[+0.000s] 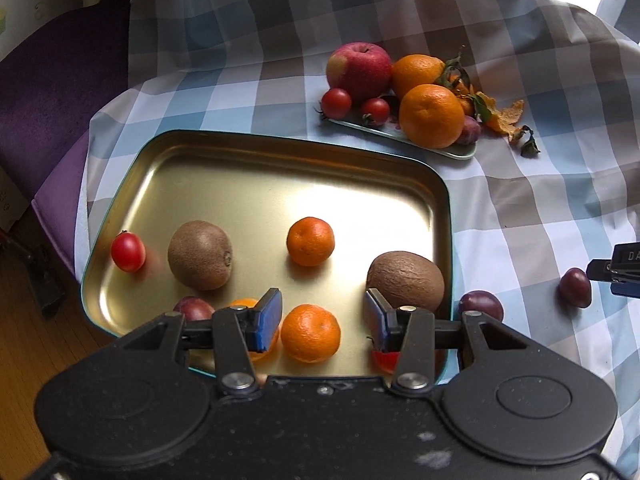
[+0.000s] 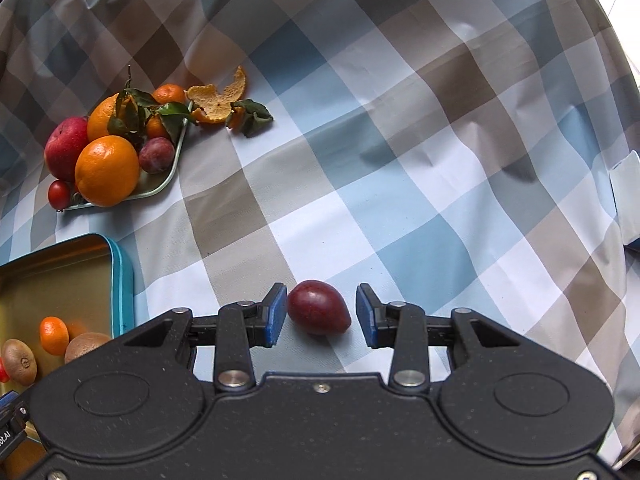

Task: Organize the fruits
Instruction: 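Position the right gripper around a dark red plum while the left tool approaches another plum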

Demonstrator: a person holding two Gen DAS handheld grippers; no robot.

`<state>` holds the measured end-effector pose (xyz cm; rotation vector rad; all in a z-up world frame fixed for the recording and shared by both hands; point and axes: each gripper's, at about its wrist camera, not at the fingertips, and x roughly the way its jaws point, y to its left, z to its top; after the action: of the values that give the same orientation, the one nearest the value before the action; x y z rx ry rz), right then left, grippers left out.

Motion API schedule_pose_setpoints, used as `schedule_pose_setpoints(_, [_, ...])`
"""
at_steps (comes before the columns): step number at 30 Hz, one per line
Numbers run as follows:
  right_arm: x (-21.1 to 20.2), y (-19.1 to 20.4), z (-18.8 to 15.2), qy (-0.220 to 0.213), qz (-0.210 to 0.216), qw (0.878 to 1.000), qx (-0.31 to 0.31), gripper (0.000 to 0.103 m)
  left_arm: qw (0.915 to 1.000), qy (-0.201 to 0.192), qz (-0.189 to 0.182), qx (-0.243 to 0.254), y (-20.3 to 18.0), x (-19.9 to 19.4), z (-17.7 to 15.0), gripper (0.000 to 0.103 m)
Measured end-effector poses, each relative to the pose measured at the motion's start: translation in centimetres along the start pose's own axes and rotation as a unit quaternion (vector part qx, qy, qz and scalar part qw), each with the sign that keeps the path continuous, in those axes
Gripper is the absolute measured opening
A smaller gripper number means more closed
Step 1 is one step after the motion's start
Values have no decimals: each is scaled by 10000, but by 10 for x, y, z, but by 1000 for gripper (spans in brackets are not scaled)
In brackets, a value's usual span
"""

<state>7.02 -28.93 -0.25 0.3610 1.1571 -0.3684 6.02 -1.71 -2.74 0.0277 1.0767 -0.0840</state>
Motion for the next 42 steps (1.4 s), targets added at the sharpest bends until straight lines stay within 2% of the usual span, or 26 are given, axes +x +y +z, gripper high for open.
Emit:
schedule_pose_setpoints(6, [13,-9,1,118,191,9997,91,47,9988,0,-371,308,-32,-2,-1,46])
schedule_pose_setpoints(14, [25,-7,4,187,463,9988,9,48,9963,187,-796,281,-54,4,1,46])
schedule_pose_setpoints(18, [30,-8,3,227,544,9982,-98,51,9960,264,-816,258,-62,9,2,46])
schedule_pose_setpoints(22, [28,-13,0,229,624,9976,-175,49,9957,329,-810,293,-72,13,3,46])
schedule_pose_setpoints(27, [24,-15,-6,233,413,9980,-406,49,9958,370,-718,435,-89,18,4,46])
schedule_pose_setpoints(37, [17,-43,-17,186,-583,9961,-631,48,9944,452,-645,705,-127,26,0,46])
schedule_pose_setpoints(42, [12,-69,-18,406,-364,9982,-264,48,9936,303,-365,1026,-152,29,-4,46])
